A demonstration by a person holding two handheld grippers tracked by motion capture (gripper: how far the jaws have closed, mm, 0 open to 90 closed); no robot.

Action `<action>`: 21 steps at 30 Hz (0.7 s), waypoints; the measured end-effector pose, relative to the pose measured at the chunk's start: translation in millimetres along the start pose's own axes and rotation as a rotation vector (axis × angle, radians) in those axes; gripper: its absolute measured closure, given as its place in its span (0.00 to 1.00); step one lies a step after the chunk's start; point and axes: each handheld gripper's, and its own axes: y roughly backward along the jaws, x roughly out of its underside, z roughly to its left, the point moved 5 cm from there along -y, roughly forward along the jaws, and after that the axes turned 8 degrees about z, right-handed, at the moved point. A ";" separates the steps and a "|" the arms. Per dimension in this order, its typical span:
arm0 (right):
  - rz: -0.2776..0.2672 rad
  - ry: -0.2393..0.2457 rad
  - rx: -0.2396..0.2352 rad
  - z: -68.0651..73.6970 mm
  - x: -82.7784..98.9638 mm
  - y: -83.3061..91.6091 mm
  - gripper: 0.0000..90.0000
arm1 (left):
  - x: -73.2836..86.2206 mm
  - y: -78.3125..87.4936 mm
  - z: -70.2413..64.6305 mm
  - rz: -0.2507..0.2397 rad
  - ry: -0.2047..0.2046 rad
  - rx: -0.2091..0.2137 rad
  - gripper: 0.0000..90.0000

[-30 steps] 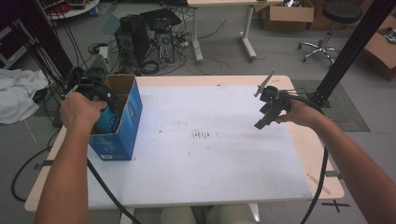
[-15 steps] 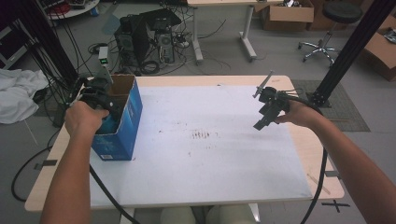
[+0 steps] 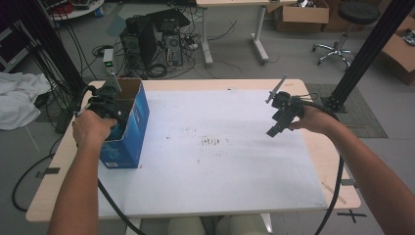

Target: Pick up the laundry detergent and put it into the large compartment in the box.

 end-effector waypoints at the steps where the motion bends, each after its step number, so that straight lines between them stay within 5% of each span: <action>1: 0.000 -0.001 0.000 -0.1 0.1 0.0 0.20 | 0.0 -0.2 0.6 -0.004 0.004 0.005 0.42; 21: 0.004 0.011 -0.004 4.1 -1.6 -1.2 0.20 | 3.4 6.1 5.7 -0.061 0.048 0.061 0.36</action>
